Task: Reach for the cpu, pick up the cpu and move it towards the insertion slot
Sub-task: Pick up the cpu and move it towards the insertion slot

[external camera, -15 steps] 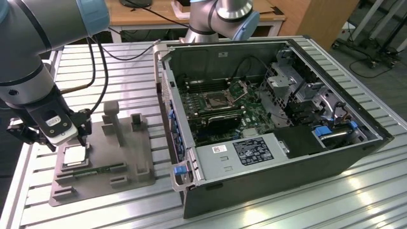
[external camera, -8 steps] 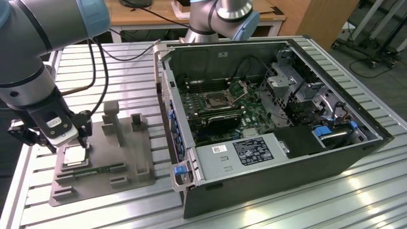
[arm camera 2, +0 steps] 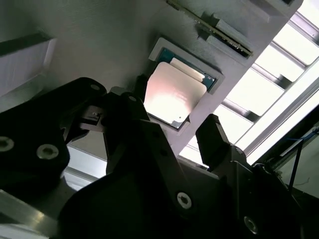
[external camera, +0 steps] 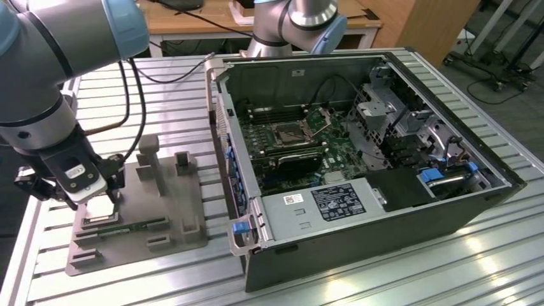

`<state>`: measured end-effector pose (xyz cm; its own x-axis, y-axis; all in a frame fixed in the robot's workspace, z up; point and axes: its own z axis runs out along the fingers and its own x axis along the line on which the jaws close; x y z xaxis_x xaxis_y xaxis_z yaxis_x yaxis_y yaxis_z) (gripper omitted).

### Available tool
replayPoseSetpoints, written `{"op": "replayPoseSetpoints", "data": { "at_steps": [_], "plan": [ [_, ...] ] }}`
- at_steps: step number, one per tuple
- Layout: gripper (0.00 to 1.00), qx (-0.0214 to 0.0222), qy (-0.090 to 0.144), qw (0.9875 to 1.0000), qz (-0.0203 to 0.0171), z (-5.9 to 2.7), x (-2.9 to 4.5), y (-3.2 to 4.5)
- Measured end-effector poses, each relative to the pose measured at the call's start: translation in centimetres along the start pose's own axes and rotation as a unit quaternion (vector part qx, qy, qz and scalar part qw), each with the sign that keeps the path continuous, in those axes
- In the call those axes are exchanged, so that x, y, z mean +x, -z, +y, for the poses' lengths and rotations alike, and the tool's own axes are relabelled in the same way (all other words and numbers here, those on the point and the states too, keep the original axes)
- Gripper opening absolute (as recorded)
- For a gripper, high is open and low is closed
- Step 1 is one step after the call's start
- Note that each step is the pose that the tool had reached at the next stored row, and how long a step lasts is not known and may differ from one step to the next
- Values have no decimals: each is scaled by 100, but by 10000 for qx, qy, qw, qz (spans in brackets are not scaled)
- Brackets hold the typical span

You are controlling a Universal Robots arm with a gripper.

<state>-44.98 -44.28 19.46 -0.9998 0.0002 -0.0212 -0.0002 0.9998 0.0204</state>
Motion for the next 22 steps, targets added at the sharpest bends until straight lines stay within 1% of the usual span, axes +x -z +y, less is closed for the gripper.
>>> {"op": "replayPoseSetpoints", "data": {
  "at_steps": [3, 7, 8, 16, 18, 20, 22],
  "plan": [
    [67, 0, -9, 10000, -1, -20, -1, -34],
    [67, 1, -13, 10000, 0, -29, -11, -53],
    [67, 1, -22, 10000, 0, -44, -23, -125],
    [67, 1, -28, 10000, -1, -44, -19, -146],
    [65, 1, -28, 10000, -1, -44, -18, -146],
    [54, 1, -28, 10000, 0, -44, -18, -145],
    [54, 1, -28, 10000, -1, -44, -18, -146]
  ]
}}
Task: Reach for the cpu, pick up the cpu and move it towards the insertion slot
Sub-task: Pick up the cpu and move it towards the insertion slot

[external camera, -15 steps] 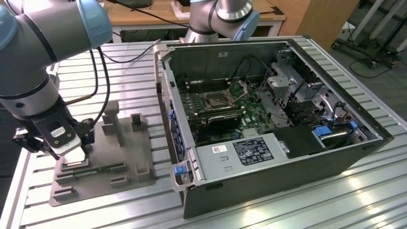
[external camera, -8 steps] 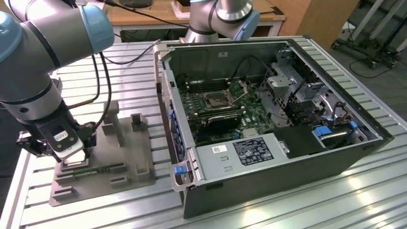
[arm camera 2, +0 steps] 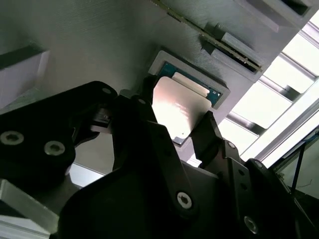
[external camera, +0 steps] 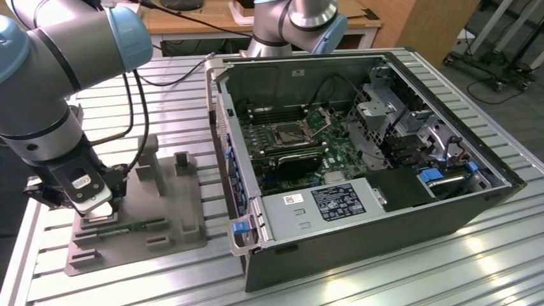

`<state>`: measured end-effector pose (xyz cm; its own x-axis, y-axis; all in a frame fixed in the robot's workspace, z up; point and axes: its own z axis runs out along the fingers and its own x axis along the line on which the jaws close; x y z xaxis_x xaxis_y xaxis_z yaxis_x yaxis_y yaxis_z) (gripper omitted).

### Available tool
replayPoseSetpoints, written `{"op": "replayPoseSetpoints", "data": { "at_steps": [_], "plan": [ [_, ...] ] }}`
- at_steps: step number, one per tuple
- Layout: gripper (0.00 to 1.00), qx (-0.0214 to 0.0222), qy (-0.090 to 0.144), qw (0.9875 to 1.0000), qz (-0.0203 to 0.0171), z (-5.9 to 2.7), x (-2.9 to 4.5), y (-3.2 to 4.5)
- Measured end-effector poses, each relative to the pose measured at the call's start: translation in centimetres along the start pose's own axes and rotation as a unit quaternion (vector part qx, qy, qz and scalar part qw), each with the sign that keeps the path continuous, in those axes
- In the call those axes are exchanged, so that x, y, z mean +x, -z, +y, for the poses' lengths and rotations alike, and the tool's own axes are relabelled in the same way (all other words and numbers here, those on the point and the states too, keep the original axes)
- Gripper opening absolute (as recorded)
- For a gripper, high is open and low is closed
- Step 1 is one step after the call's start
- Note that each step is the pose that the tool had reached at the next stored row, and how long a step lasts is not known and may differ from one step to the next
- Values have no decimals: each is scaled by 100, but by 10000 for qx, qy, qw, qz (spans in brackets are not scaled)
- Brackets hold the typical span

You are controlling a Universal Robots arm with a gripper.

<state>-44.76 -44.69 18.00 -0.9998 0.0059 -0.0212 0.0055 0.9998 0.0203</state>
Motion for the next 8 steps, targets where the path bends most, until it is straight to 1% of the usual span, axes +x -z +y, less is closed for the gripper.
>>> {"op": "replayPoseSetpoints", "data": {
  "at_steps": [2, 8],
  "plan": [
    [54, -1, 0, 10000, -1, 0, 0, 2],
    [54, -1, 0, 10000, -1, 1, -2, 56]
  ]
}}
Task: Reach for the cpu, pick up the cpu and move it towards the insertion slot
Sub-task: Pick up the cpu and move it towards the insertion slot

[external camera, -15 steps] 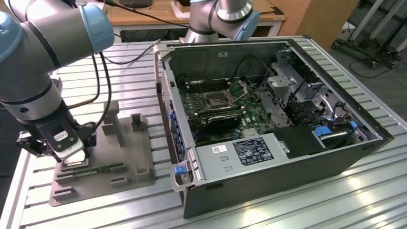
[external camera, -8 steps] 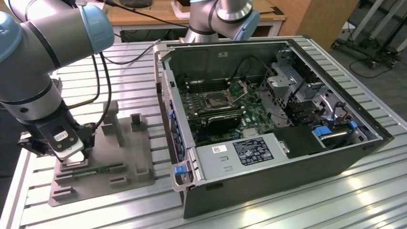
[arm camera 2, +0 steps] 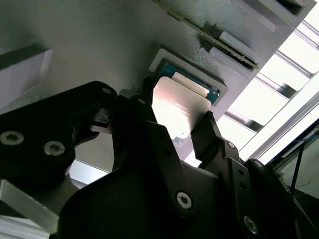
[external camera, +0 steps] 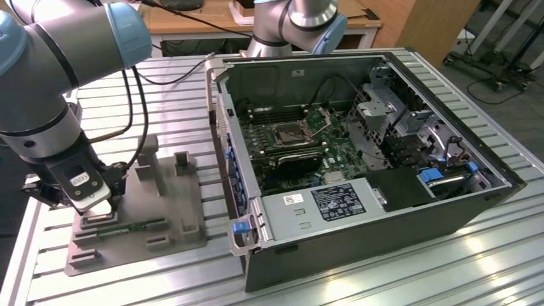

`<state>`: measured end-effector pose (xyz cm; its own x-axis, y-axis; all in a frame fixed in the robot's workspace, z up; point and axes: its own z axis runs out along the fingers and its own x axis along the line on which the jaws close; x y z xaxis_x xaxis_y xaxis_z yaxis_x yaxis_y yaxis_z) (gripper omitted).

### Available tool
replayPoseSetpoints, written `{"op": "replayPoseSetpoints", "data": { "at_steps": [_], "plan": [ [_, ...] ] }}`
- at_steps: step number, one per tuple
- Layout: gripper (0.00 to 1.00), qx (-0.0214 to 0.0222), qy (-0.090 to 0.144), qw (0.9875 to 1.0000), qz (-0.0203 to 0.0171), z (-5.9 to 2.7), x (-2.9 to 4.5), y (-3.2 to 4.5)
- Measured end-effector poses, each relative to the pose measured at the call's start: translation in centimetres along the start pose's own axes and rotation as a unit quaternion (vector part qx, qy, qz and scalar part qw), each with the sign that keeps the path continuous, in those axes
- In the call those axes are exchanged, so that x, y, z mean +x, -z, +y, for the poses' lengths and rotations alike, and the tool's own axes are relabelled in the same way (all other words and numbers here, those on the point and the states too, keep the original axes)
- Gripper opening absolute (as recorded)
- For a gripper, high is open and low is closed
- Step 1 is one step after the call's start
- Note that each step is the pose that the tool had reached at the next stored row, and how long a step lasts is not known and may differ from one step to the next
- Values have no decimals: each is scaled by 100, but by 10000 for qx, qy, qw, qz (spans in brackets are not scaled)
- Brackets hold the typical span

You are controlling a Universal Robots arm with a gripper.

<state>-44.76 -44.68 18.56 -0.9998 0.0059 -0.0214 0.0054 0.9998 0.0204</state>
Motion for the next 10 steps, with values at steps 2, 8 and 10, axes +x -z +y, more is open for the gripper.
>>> {"op": "replayPoseSetpoints", "data": {
  "at_steps": [2, 8, 10],
  "plan": [
    [54, 3, 0, 10000, 1, -1, 0, 2],
    [54, 2, 0, 10000, 2, 0, 1, 10],
    [54, -4, -1, 10000, 0, 1, 0, 20]
  ]
}}
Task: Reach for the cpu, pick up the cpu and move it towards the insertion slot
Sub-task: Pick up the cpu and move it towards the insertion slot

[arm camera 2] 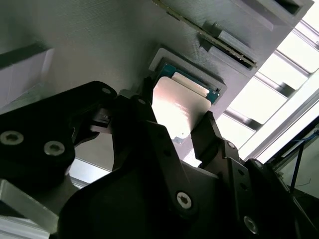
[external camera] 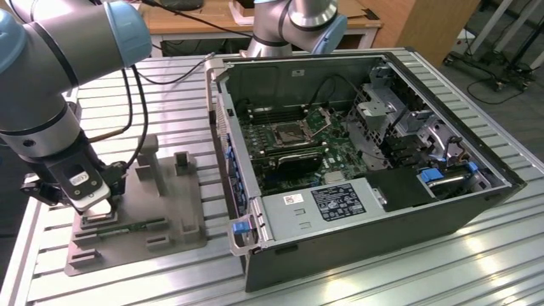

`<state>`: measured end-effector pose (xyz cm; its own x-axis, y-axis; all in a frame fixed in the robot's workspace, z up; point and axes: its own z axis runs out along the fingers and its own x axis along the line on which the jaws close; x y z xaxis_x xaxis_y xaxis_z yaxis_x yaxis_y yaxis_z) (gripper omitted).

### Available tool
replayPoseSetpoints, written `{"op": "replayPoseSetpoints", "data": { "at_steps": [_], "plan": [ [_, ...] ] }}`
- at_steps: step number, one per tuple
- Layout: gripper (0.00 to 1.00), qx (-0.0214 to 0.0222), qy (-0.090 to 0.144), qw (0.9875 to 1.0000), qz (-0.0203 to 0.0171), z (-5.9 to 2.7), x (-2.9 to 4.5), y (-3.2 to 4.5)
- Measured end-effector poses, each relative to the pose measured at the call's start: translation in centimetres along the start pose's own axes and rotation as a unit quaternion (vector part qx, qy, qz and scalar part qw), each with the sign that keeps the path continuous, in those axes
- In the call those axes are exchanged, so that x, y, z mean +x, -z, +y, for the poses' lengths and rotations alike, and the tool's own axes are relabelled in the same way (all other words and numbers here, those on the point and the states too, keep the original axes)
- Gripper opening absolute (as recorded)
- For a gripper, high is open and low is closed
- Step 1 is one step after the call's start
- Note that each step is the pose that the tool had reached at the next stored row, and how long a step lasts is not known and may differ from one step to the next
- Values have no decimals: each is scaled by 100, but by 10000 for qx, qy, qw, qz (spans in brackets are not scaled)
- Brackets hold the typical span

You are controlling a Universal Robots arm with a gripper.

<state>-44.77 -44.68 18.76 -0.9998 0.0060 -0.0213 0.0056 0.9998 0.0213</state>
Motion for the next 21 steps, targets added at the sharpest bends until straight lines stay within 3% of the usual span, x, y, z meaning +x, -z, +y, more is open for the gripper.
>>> {"op": "replayPoseSetpoints", "data": {
  "at_steps": [15, 16, 21],
  "plan": [
    [54, -1, 1, 10000, 0, 0, -5, 4],
    [54, 0, 1, 10000, 1, 0, -5, 43],
    [54, 0, 1, 10000, 4, 1, -6, 77]
  ]
}}
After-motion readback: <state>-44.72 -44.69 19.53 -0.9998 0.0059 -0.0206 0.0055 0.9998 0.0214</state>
